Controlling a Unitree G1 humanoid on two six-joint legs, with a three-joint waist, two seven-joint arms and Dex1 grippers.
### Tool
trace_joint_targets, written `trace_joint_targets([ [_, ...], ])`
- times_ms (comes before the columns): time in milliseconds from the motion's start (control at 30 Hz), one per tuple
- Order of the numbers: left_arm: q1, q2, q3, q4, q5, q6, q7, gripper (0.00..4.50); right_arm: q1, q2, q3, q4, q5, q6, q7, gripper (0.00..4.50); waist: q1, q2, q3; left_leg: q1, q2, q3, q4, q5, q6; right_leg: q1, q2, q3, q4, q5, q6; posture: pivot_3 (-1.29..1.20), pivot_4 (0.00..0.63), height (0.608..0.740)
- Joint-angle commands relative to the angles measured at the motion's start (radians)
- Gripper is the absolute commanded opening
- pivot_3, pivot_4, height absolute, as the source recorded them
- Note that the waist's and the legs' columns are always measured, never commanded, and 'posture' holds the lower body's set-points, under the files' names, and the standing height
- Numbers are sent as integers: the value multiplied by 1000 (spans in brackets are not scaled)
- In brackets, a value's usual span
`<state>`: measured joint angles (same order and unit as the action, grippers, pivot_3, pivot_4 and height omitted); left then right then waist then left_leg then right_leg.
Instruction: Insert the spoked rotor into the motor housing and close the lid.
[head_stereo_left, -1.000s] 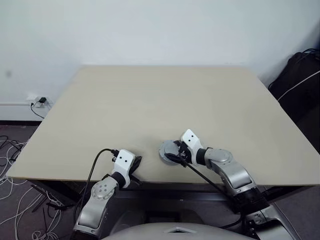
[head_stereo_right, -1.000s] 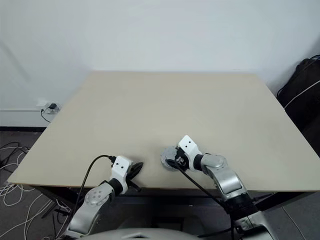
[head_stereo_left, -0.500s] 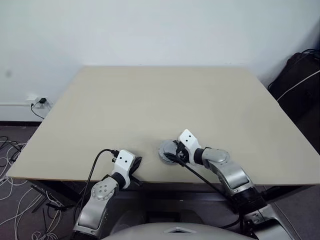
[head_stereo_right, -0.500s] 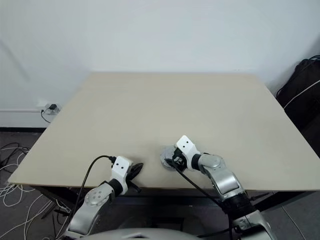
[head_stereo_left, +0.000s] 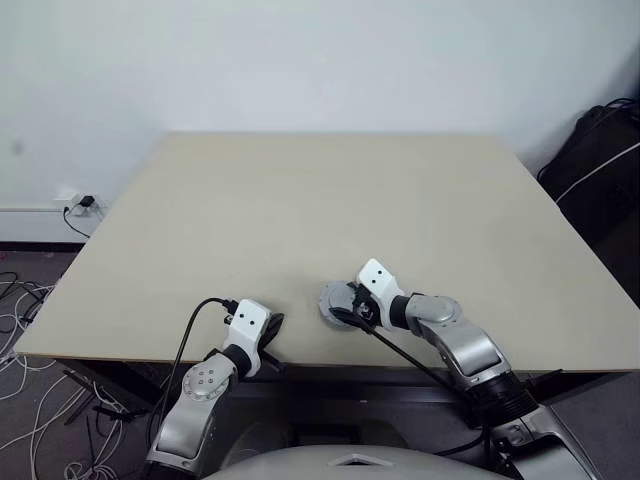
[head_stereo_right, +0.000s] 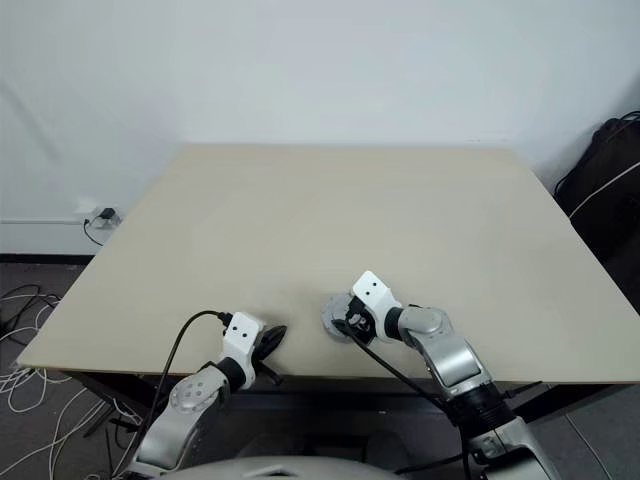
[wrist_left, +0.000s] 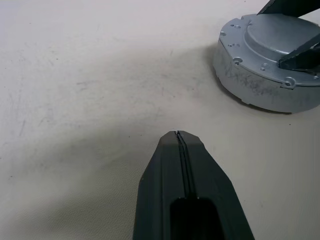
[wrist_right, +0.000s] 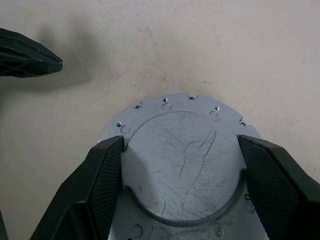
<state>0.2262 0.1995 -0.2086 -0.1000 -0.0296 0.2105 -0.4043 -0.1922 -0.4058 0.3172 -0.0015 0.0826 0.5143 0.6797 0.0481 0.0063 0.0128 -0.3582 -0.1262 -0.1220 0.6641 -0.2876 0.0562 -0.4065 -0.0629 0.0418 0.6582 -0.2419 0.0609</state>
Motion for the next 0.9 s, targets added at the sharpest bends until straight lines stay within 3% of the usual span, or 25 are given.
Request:
trace_joint_targets([
  [33, -24, -2, -3, -31, -2, -15, 3, 0, 0, -16, 18, 16, -42, 37, -17, 3263, 0, 0, 0, 0, 0, 0, 0, 0, 0, 0, 0, 0, 0, 0, 0, 0, 0, 740],
  [400, -212, -37, -31, 110, -27, -21, -76, 0, -10, 11, 25, 25, -45, 48, -25, 3263, -2, -1, 1, 10, 0, 0, -1, 0, 0, 11, 0, -1, -1, -2, 3, 0, 0, 740],
  [900, -460, -116, -37, 284, -111, 155, -169, 0, -17, 30, 19, 30, -51, 68, -60, 3263, -9, -4, 2, 13, 1, 0, -1, 0, 0, 14, 1, 0, -1, -3, 6, 0, 0, 740],
])
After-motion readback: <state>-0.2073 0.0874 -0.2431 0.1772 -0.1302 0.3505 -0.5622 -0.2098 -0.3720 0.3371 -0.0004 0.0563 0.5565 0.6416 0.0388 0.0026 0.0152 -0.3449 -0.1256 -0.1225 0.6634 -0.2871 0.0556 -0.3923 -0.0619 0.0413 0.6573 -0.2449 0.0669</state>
